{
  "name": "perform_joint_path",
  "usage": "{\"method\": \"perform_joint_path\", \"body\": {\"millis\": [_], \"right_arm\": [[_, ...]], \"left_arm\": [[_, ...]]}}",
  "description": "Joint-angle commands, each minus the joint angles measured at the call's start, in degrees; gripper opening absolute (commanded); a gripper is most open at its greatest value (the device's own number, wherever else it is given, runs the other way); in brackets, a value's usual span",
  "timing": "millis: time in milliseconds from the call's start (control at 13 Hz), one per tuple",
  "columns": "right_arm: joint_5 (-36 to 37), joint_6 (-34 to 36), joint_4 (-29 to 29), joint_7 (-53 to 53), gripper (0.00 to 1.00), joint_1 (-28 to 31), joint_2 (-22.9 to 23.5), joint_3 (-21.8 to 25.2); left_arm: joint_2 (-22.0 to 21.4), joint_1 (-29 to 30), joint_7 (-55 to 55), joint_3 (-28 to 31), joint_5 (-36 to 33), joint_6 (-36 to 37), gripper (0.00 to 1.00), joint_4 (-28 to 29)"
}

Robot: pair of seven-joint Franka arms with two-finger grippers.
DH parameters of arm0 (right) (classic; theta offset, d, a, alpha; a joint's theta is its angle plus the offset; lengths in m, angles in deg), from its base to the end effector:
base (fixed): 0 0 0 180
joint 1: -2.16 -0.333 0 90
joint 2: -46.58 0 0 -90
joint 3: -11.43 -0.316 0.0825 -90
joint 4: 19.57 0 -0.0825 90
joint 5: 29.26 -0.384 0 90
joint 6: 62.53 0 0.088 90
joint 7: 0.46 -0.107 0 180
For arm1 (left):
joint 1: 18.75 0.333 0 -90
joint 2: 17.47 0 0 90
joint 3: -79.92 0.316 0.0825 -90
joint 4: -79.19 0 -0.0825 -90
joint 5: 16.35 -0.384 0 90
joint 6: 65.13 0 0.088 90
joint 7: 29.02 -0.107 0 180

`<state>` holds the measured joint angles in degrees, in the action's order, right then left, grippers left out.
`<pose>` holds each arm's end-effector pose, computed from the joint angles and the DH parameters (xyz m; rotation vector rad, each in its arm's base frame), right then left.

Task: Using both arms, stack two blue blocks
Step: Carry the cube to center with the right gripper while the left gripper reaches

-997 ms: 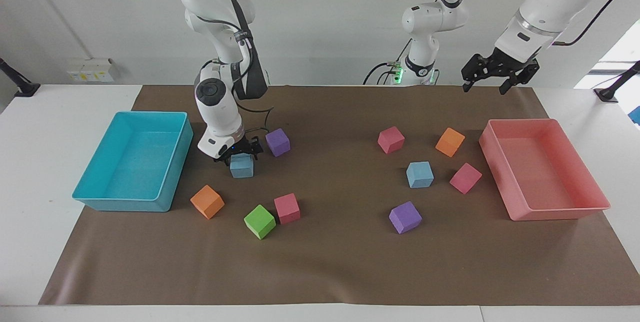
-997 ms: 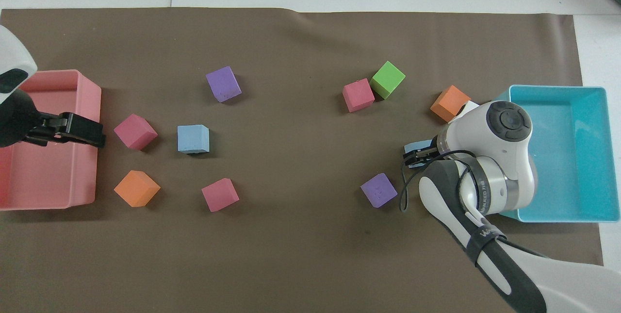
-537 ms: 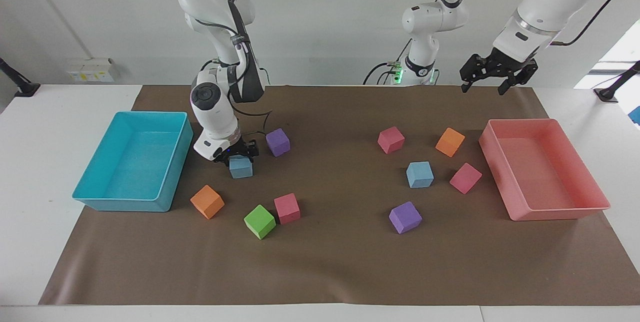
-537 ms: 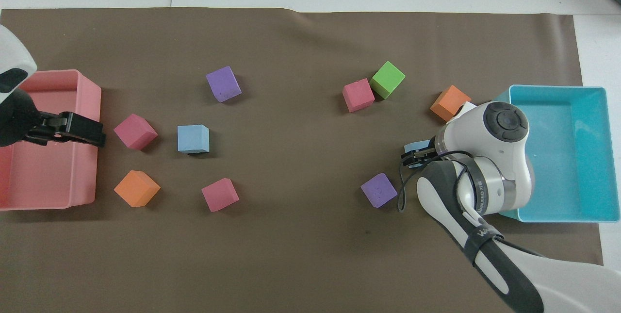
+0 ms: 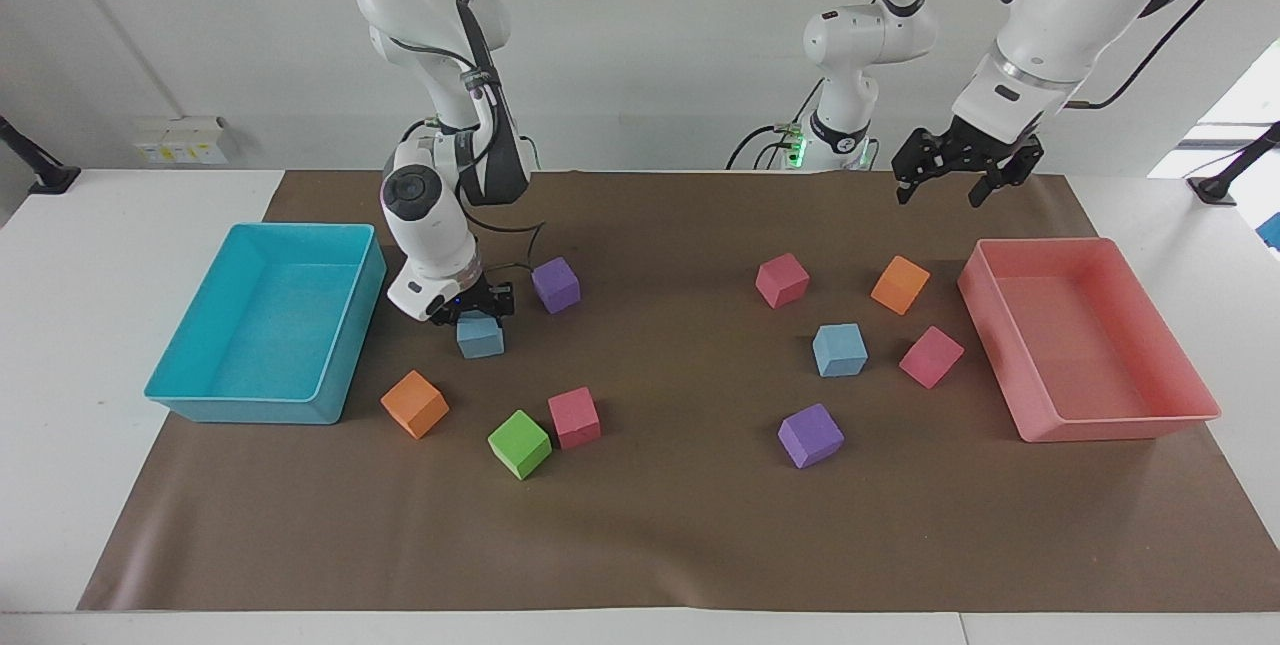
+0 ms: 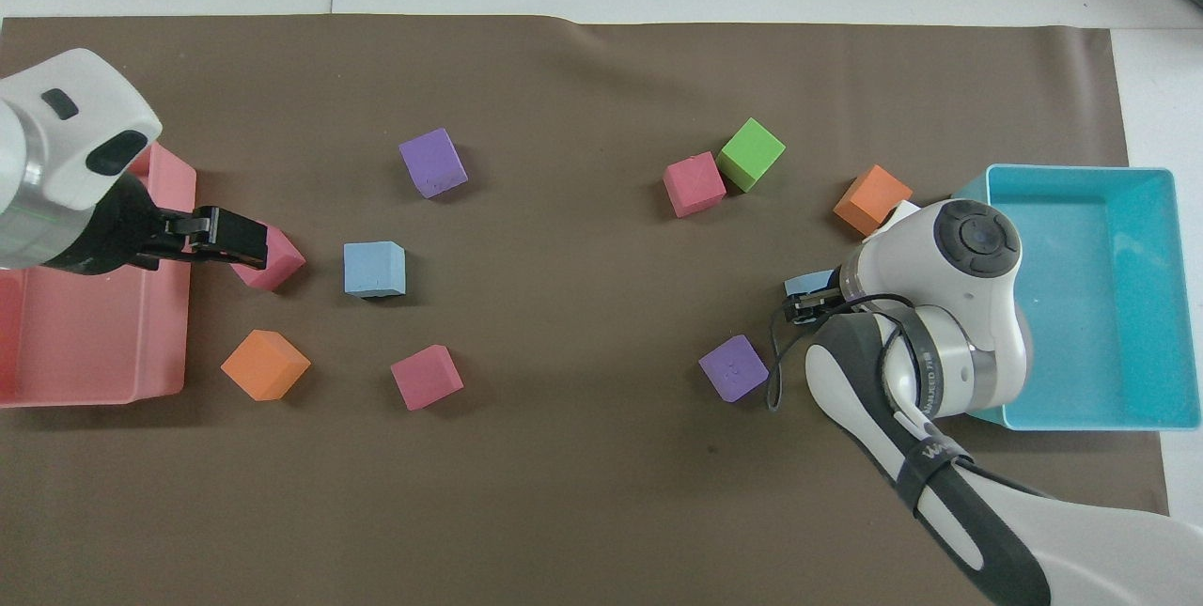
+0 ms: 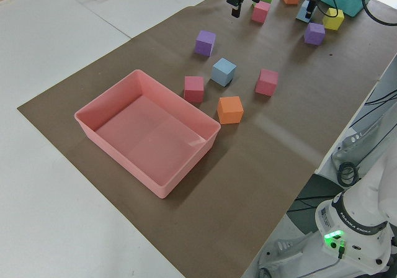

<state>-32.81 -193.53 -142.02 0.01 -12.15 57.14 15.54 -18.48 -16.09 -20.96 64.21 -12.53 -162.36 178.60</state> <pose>0.5511 0.1011 0.3172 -3.1029 -0.2265 0.0576 0.5388 -0.1325 0.5670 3.0825 -0.1201 -0.0492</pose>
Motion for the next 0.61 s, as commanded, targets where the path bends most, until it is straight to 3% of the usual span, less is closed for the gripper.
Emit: {"method": "perform_joint_path", "body": {"millis": [0,153,537], "right_arm": [[-1.11,3.55,2.64,-0.38,0.00,-0.10,-2.82,-0.50],[-0.68,8.55,6.93,-2.65,0.00,-1.50,-2.91,-0.50],[1.44,16.30,17.66,-12.85,0.00,-7.39,0.16,-0.59]], "left_arm": [[-4.87,-1.08,0.55,0.69,-0.22,-7.78,1.00,10.16],[-5.40,-1.16,0.47,0.69,-0.22,-10.17,1.00,12.82],[-5.41,-1.78,0.47,0.78,-0.22,-10.18,1.00,12.74]]}}
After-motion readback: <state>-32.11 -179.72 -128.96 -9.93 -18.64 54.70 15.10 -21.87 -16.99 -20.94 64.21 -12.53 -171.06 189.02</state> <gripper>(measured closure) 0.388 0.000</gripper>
